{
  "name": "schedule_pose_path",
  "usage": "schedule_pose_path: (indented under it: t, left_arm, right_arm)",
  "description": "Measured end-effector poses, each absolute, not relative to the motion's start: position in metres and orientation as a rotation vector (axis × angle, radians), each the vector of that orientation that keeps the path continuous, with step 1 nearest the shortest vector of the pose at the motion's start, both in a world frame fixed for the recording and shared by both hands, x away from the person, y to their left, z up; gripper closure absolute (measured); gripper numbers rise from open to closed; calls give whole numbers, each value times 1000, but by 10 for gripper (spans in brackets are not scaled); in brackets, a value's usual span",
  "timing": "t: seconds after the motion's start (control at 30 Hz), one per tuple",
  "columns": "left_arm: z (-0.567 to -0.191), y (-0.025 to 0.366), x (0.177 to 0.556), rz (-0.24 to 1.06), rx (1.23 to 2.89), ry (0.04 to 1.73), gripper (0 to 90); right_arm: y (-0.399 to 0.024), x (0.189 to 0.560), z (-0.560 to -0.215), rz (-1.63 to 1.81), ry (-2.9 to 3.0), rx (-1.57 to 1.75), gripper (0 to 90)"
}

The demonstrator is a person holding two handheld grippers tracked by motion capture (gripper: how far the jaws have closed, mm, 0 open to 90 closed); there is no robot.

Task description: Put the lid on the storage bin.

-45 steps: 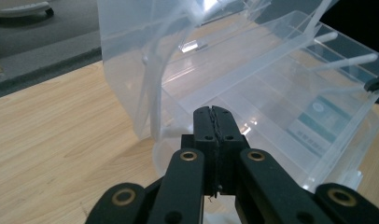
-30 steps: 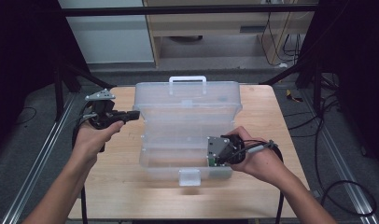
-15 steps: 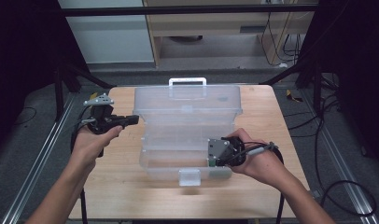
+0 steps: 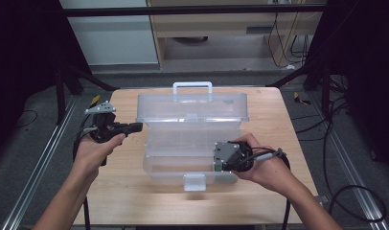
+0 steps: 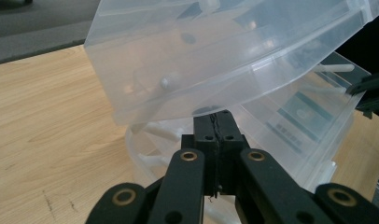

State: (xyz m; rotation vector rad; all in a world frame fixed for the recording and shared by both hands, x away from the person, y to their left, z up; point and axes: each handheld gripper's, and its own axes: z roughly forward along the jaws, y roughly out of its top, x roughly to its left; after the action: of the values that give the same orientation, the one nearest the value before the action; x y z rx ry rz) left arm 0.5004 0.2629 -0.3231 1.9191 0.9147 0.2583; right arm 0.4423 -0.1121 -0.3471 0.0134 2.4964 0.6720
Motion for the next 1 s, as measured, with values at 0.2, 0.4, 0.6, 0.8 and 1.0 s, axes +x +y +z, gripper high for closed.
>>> schedule_pose_path:
  t: [0.2,0.4,0.6,0.8,1.0]
  left_arm:
    - [-327,263,497,255,1920,911,897]
    - [-330,264,494,246,1924,910,897]
    - [-333,265,492,231,1919,909,897]
    - [-338,265,492,223,1923,907,897]
    - [-343,267,489,228,1924,906,897]
  right_arm:
    - [-121,435,-341,752,2480,112,656]
    - [-138,430,-338,828,2448,231,591]
    - [-156,428,-338,862,2413,361,524]
    - [-171,426,-337,896,2377,440,508]
    - [-188,424,-337,917,2339,511,510]
